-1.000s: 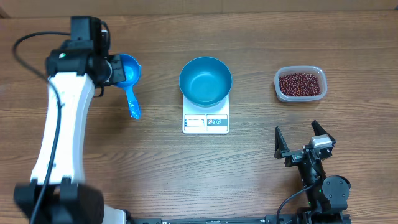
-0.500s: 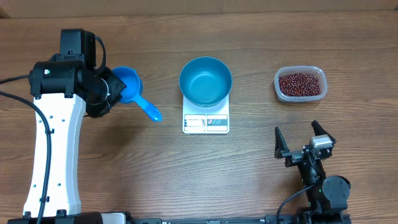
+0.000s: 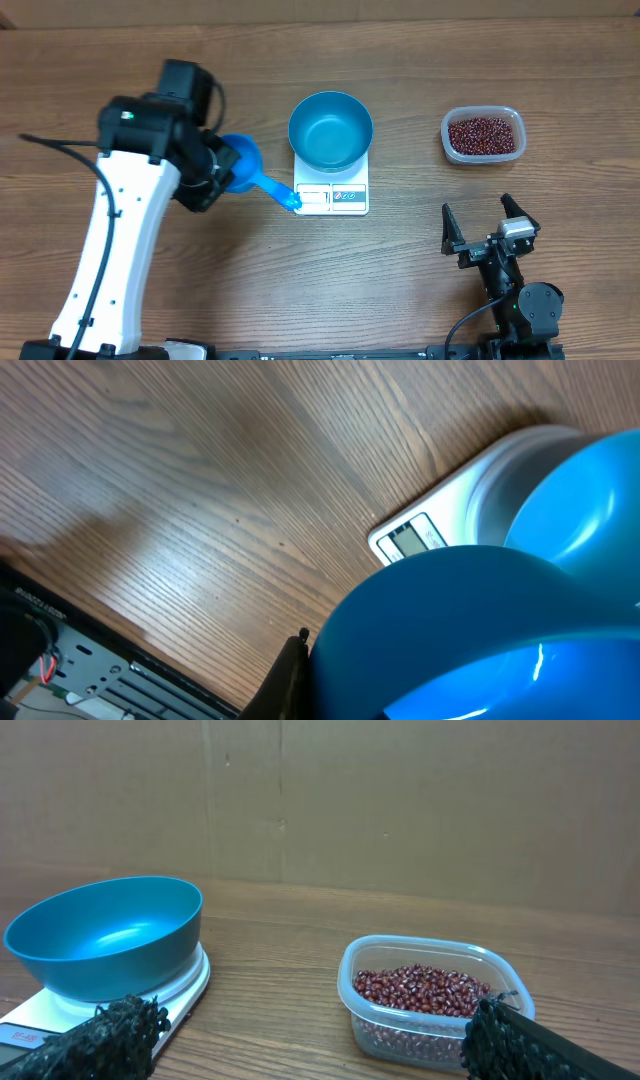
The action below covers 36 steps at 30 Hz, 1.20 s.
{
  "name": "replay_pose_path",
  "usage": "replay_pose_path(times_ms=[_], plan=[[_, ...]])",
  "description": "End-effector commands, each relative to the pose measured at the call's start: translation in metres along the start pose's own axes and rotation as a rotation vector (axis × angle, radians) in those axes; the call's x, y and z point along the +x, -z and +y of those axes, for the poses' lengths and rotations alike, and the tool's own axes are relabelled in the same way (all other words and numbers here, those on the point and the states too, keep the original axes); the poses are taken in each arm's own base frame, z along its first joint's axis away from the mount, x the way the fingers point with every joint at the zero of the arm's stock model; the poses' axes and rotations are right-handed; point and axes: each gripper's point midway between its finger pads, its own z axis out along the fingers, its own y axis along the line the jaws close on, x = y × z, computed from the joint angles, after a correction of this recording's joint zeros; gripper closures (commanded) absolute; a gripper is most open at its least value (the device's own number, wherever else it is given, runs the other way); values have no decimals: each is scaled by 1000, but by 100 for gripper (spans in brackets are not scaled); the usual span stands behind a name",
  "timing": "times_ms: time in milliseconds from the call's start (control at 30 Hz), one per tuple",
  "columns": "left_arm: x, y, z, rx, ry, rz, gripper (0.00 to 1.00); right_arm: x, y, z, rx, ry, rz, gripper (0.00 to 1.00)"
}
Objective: Scoop item into bowl and weigh 150g on scale
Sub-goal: 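Lift the blue scoop with the left gripper toward the scale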
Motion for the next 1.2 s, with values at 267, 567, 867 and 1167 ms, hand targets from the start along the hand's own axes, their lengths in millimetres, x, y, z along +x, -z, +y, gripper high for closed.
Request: replay_pose_path(times_ms=[267,567,867,1167], plan=[[27,2,-18,13,50,-68,96,2,0,1,-4,5,-3,0],[27,2,-18,13,50,-68,96,-37,5,20,-125,-46,-142,0],[26,2,-21,24,51,-71,96,-137,45,40,-241,-146,-149,0],[26,2,-23,36,164,-67,96,-189,38,81,-512,-347,152,0]])
